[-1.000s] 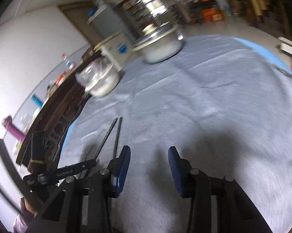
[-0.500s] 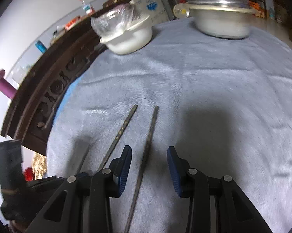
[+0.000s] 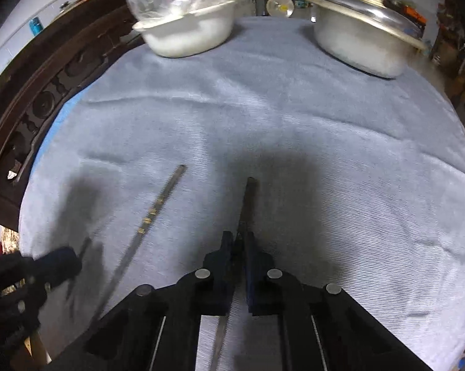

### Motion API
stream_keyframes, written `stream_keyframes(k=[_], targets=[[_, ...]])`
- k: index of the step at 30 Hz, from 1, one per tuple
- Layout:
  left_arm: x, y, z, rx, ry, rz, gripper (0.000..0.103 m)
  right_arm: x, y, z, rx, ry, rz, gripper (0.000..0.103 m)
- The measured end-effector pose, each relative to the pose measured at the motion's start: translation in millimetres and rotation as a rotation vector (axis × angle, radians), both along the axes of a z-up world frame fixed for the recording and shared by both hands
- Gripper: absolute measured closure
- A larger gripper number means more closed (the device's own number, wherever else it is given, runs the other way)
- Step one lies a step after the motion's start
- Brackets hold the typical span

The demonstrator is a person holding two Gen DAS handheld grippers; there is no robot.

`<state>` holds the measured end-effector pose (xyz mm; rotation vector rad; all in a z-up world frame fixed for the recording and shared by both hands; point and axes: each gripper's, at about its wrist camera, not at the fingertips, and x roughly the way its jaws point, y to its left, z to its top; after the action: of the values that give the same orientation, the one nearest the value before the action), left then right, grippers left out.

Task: Organize utensils
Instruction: 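Close the right tool on another chopstick while the left tool holds its chopstick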

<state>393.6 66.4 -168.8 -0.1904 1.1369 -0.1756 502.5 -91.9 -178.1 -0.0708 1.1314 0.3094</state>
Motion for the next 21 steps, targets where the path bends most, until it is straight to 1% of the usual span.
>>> stream_keyframes(k=[1, 3, 5, 6, 8, 9, 10, 11, 13, 14, 15, 16, 19, 21], targets=[[7.8, -3.9, -0.7, 0.007, 0.005, -0.006, 0.080, 2.8, -8.4, 0.2, -0.011, 0.006, -0.023, 0.096], [26.3, -14.6, -2.7, 0.021, 0.028, -0.056, 0.076, 6.2, -22.2, 0.0, -0.024, 0.021, -0.051, 0.096], [43.4, -24.7, -4.4, 0.048, 0.057, -0.076, 0.076, 12.6, -36.3, -0.3, -0.034, 0.055, -0.076, 0.096], [48.4, -28.1, -4.6, 0.049, 0.068, -0.090, 0.075, 16.6, -41.7, -0.6, -0.035, 0.083, -0.081, 0.096], [65.9, -40.7, -6.1, 0.051, 0.113, -0.136, 0.070, 25.6, -46.1, -1.4, -0.035, 0.146, -0.086, 0.096], [74.1, -46.5, -7.6, 0.067, 0.138, -0.147, 0.068, 30.5, -48.9, -2.1, -0.033, 0.178, -0.096, 0.096], [80.1, -50.4, -8.3, 0.078, 0.150, -0.151, 0.068, 36.7, -51.6, -2.9, -0.023, 0.217, -0.101, 0.096], [87.0, -54.7, -9.3, 0.088, 0.165, -0.157, 0.067, 40.9, -52.8, -3.4, -0.017, 0.239, -0.100, 0.095], [99.2, -62.5, -15.3, 0.103, 0.224, -0.180, 0.063, 49.6, -53.0, -4.2, -0.012, 0.276, -0.103, 0.095], [103.9, -65.1, -17.8, 0.111, 0.246, -0.186, 0.062, 53.7, -50.8, -4.3, -0.022, 0.288, -0.097, 0.095], [107.6, -67.9, -17.1, 0.121, 0.251, -0.192, 0.057, 57.1, -48.0, -4.3, -0.036, 0.293, -0.090, 0.095], [110.2, -70.2, -18.4, 0.130, 0.268, -0.199, 0.055, 60.3, -44.0, -4.2, -0.058, 0.299, -0.082, 0.094], [114.9, -79.7, -20.0, 0.167, 0.299, -0.234, 0.052, 67.8, -35.5, -4.6, -0.098, 0.305, -0.069, 0.094], [116.4, -82.2, -20.7, 0.171, 0.308, -0.238, 0.052, 71.2, -30.7, -4.7, -0.112, 0.304, -0.065, 0.094]])
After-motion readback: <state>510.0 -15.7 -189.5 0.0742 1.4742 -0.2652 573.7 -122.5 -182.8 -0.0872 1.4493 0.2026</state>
